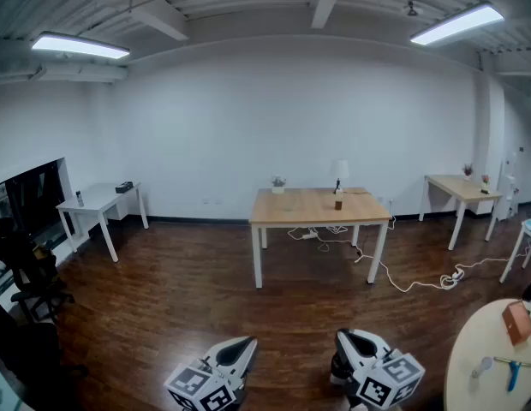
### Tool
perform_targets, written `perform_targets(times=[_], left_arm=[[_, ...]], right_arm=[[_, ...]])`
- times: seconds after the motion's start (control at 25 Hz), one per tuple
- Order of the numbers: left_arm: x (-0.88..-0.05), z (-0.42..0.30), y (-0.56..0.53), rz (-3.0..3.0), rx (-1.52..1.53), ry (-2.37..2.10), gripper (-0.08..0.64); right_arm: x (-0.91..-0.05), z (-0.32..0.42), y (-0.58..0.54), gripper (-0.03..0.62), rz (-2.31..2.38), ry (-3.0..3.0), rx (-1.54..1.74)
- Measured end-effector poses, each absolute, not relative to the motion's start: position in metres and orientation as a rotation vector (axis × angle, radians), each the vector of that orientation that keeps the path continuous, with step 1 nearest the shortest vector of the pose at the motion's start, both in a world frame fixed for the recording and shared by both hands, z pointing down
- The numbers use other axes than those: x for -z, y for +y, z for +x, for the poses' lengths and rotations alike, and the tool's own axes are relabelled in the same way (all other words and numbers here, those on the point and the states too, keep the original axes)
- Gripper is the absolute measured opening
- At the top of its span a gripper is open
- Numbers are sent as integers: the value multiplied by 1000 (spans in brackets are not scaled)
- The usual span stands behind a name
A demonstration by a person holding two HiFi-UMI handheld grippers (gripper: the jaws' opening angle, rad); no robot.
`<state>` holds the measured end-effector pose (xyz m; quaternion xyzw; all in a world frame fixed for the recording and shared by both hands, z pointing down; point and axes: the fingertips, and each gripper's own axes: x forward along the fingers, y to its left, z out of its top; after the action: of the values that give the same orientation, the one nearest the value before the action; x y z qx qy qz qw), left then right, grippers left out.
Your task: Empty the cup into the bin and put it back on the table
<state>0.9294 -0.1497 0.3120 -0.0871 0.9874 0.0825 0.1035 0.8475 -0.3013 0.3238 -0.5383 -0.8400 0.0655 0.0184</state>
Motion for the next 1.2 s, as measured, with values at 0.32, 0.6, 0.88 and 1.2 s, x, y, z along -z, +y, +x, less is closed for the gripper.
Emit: perform_targets(times=[0.32,0.6,0.88,1.2], left_arm=[[-302,868,-98,-308,-151,2920,2],[-299,807,-50,-360,-154,2908,2],[-312,758,-13,-409,-204,2902,2],[-327,670,-4,-406,-216,2937,2]], right_arm=[[-324,790,-240,0,-1623,-2627,-219],[-327,731,-194,0,-1595,-2662,-164],[-340,690,-153,0,-1584,-2660,-91],[-350,606,-128,0,-1641,-2604,-94]])
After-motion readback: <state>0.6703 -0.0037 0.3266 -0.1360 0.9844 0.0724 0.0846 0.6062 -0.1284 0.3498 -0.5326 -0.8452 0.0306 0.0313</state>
